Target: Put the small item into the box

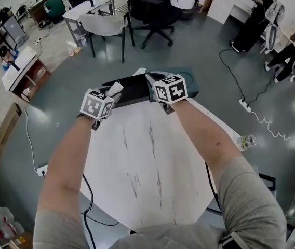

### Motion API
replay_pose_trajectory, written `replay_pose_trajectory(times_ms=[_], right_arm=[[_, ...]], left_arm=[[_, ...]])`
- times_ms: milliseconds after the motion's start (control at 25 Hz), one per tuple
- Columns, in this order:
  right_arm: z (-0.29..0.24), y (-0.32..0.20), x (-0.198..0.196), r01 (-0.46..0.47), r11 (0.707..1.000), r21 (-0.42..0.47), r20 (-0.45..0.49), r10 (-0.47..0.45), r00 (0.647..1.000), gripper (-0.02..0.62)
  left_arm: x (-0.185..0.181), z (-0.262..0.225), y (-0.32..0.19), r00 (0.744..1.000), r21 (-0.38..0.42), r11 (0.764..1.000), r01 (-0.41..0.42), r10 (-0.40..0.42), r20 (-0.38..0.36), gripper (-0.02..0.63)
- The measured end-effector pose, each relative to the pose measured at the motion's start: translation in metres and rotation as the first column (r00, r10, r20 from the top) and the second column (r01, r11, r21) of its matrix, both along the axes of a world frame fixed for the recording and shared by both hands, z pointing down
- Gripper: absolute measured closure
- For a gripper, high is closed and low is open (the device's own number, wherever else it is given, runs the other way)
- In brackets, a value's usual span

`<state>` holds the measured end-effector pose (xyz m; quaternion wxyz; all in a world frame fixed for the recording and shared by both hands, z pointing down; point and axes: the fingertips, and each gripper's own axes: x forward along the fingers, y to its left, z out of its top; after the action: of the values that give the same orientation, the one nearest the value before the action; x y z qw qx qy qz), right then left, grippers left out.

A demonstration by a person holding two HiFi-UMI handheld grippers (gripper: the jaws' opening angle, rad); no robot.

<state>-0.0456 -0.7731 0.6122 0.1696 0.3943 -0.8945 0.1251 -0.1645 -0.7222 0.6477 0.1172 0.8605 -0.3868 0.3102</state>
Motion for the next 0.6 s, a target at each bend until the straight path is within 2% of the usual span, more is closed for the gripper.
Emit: replay_pose_trajectory(times_ms=[280,600], right_arm=[[0.004,-0.021,-0.006,0.001,1.0,0.003,-0.002,-0.001,1.0,0.592],[0.008,-0.035,0.004,-0.008,1.0,0.012,-0.026,0.008,1.0,0.592]], left_arm=[[0.009,0.024,-0.029,0.996,-0.015,1.0,-0.026,0.027,0.087,0.42],[0.012,0.041,-0.046,0.983,-0.036,0.999,-0.041,0.047,0.177,0.42]])
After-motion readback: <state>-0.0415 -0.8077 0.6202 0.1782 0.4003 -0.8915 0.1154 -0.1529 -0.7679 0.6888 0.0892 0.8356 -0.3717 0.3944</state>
